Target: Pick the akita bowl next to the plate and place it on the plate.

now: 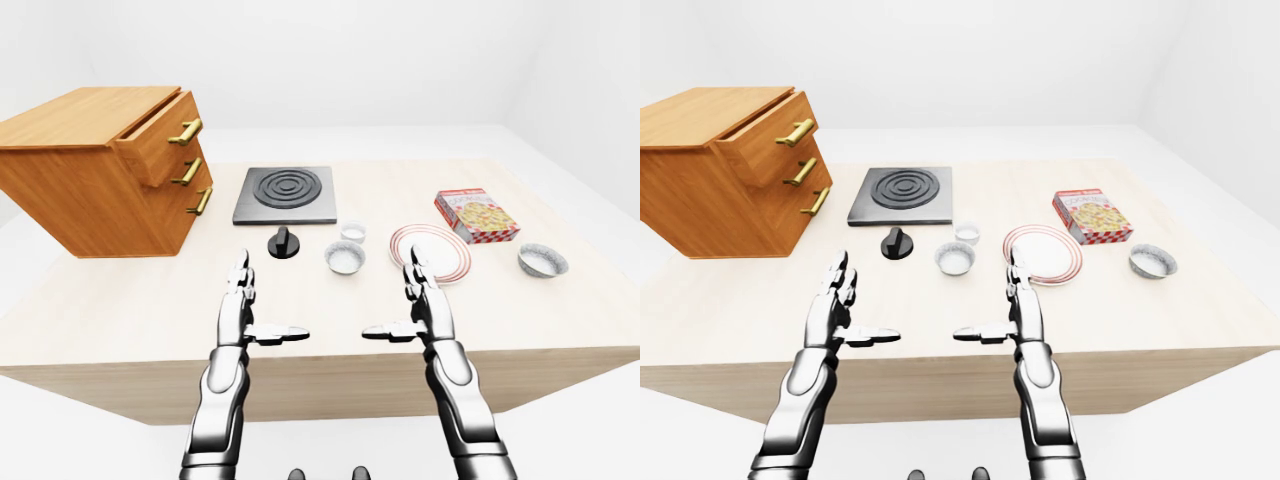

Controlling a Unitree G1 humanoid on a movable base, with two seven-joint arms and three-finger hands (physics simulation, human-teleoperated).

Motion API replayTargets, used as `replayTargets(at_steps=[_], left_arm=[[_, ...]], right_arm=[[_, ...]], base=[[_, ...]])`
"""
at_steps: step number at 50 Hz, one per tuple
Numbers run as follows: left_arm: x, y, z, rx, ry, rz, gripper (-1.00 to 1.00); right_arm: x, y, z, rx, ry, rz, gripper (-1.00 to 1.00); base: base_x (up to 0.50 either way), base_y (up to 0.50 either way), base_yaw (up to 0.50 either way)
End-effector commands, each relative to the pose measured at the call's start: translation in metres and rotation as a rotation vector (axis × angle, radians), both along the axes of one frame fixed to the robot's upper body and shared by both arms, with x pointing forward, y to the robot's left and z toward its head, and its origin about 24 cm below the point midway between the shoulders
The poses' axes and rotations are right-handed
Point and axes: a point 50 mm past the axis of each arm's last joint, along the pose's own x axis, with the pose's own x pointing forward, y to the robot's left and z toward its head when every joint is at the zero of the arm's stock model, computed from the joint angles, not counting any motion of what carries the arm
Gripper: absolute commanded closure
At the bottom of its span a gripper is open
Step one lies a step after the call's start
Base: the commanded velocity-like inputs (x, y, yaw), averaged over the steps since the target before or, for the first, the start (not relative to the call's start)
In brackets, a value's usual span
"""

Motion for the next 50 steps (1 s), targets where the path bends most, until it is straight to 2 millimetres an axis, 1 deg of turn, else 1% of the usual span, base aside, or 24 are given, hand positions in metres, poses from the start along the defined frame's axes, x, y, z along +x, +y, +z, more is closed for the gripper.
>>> replayTargets(at_steps=[1, 7, 14, 22, 31, 36, 50], left_arm=[[0.0002, 0.0071, 0.0016, 0.001, -0.007, 0.003, -1.00], [0.0006, 0.0070, 0.0016, 0.005, -0.010, 0.004, -1.00], [0.0011, 0.0072, 0.0016, 0.008, -0.016, 0.006, -1.00], [0.0006, 0.0068, 0.0040, 0.011, -0.024, 0.007, -1.00], [0.0018, 0.0076, -0.0001, 0.012, -0.028, 0.007, -1.00], [0.0007, 0.0066, 0.0046, 0.015, -0.031, 0.007, -1.00], [0.0014, 0.0070, 0.0042, 0.018, -0.034, 0.008, -1.00]], right_arm=[[-0.0018, -0.0047, -0.0014, 0.015, -0.005, 0.026, -1.00], [-0.0016, -0.0052, -0.0020, 0.020, -0.008, 0.025, -1.00], [-0.0031, -0.0028, 0.0041, 0.030, -0.014, 0.035, -1.00], [-0.0037, -0.0007, 0.0060, 0.052, -0.020, 0.056, -1.00], [-0.0037, -0.0014, 0.0073, 0.062, -0.017, 0.050, -1.00], [-0.0029, -0.0028, 0.0047, 0.060, -0.013, 0.042, -1.00], [-0.0023, -0.0028, 0.0038, 0.065, -0.007, 0.042, -1.00]], base=[[0.00, 0.00, 0.00], [0.00, 0.00, 0.00], [0.00, 0.00, 0.00], [0.00, 0.00, 0.00], [0.00, -0.17, 0.00], [0.00, -0.18, 0.00], [0.00, -0.17, 0.00]])
